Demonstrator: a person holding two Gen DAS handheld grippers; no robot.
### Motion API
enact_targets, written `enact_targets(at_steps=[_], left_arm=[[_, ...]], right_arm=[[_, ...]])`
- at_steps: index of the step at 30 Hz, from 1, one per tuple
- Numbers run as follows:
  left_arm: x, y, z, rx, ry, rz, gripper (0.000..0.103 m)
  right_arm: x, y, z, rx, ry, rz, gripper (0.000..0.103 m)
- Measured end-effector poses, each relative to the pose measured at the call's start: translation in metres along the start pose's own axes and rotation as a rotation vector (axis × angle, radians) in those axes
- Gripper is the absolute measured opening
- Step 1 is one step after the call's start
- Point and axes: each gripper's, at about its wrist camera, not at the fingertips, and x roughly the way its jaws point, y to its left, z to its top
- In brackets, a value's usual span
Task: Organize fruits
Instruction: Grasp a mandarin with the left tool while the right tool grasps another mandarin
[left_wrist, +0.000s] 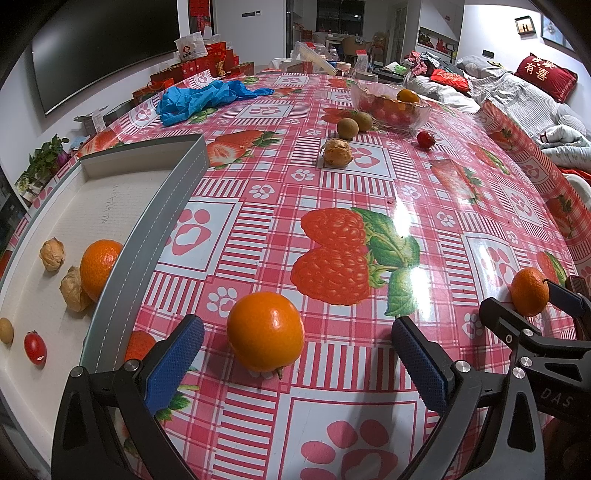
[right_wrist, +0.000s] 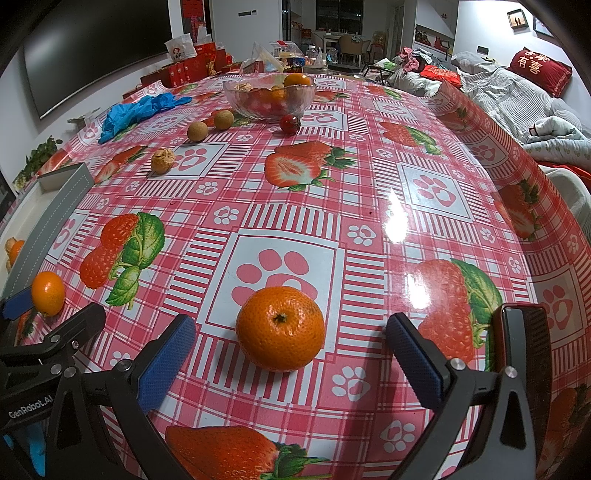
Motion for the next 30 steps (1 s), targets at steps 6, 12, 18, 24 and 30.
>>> enact_targets(at_steps=[6,12,18,24,30], left_arm=[[-0.002,0.000,-0.003,-0.001,0.009,0.004,0.101],[-0.014,-0.001,-0.009,0.021,0.015,-0.010,0.078],[-0.020,0.001,-0.007,0.025,0.022,-0.044,0.033],[-0.028,0.010,-0.008,-0.019,0.042,-0.113,0.033],[-0.040,0.013,-0.001,-0.024,0.001,-0.129,0.033]], right_arm=[[0.001,-0.002,0.001,-0.011,0.012,0.011,0.103],[-0.006,-0.002,0.003,-0.027,-0.001,0.053,0.075],[-0.015,-0.003,0.006,-0.021,-0.015,0.137,0.041],[-0.025,-0.015,0.003,0.053,-0.011,0.250,0.041],[-0.027,-0.013,0.004,0.058,0.002,0.260,0.041]])
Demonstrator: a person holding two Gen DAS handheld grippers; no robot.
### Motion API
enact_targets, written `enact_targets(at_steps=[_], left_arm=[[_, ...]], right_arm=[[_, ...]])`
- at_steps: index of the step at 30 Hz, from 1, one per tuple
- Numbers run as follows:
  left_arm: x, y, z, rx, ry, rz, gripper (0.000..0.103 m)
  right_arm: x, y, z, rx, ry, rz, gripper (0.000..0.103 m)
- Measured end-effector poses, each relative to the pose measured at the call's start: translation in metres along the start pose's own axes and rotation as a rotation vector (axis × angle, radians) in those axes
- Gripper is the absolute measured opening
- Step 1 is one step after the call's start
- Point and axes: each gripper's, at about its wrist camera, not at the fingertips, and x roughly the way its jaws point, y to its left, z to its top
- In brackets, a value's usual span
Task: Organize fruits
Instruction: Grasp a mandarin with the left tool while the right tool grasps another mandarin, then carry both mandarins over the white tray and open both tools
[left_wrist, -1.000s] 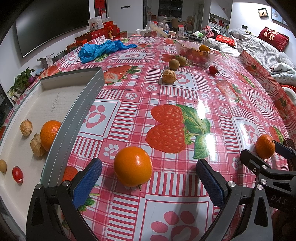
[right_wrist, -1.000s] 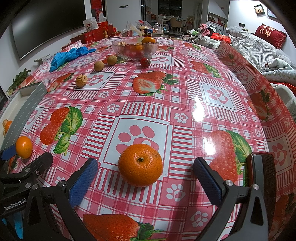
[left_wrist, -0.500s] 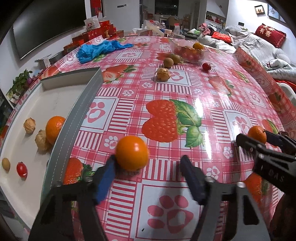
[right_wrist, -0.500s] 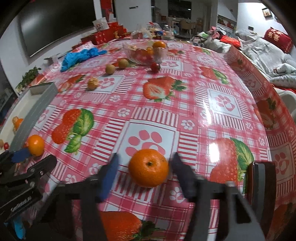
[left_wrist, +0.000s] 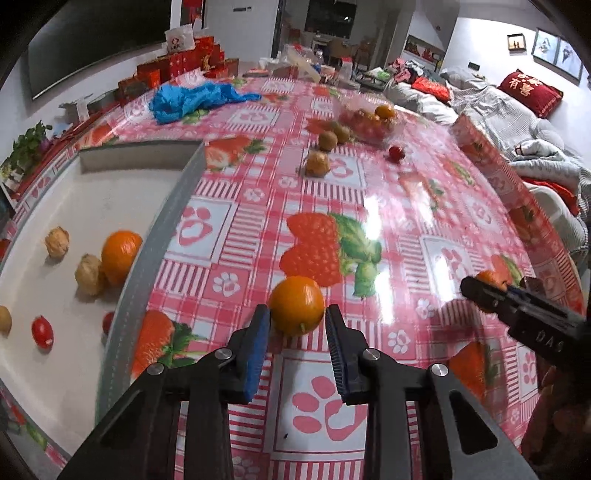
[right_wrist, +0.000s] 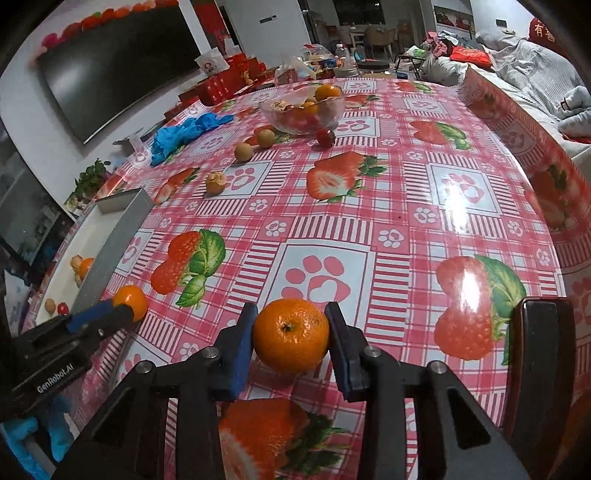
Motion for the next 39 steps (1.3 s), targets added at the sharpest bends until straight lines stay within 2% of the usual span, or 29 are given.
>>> enact_targets(at_steps=[6,11,20,25,29,33,36,39], left_arm=[[0.011,-0.002,-0.001,0.023,0.015,0.049,0.035],[0.021,-0.003,0.001,0.032,0.030,0.056,0.035],[0.023,-0.001,0.002,0.015,0.027,0.015,0.035],[0.005,0.004,0.007,0.003,0.003,-0.013,0.035],[-0.019,0.012,0.018,0.010,-0.049,-0.019,0.035],[-0.044,0.038,0.029,-0.012,-0.102,-0.004,0.035],[-0.059,0.064,0.038,-0.038,-0.132,0.036,0.035],[-0.071,0.095,0.047,-0.060,-0.157,0.108,0.035]], right_arm=[[0.004,0.001,-0.005,-0.004,0.022,-0.008,0.041],[0.004,-0.001,-0.006,0.003,0.025,-0.009,0.041],[0.002,-0.002,-0.005,0.014,0.029,0.004,0.041],[-0.002,0.007,0.005,0.013,0.027,0.030,0.041],[-0.006,0.027,0.019,-0.011,0.022,0.061,0.041],[-0.007,0.056,0.036,-0.057,0.022,0.097,0.041],[-0.004,0.084,0.051,-0.097,0.029,0.133,0.041],[-0.001,0.120,0.066,-0.152,0.032,0.168,0.041]])
